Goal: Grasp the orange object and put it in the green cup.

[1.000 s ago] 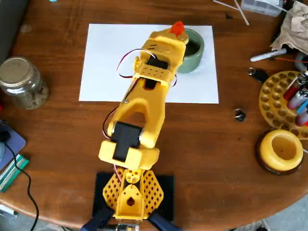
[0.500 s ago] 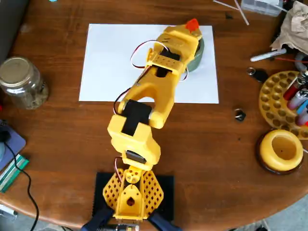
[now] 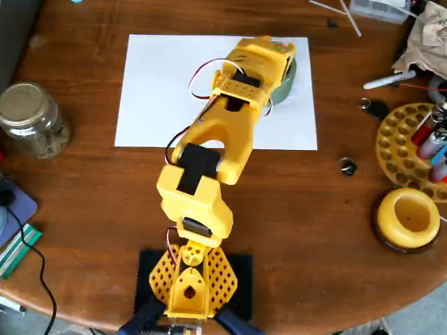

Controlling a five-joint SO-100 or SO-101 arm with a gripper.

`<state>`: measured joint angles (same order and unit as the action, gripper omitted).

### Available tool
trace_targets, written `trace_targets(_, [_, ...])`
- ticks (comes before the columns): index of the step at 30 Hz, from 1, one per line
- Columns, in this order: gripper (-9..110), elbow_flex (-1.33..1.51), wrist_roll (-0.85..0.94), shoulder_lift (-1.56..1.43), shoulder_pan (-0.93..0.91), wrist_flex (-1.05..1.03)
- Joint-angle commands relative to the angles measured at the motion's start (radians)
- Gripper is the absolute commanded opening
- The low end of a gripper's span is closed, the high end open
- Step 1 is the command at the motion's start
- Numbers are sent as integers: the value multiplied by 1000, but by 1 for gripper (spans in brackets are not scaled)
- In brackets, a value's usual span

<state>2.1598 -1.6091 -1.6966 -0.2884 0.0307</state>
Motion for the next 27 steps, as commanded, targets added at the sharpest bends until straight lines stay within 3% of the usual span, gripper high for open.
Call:
trace_targets(1, [18,-40,6,-5,11,15])
trace_targets(14, [16,-35,6,-3,11,23])
trace_targets(18, [0,-20,8,-26,15,12])
trace_targets(20, [0,-8,9,-52,29,-21])
trace_targets(24, [0,55,130,-135,61,-61])
trace_targets(27, [0,63,238,-224,78,-215])
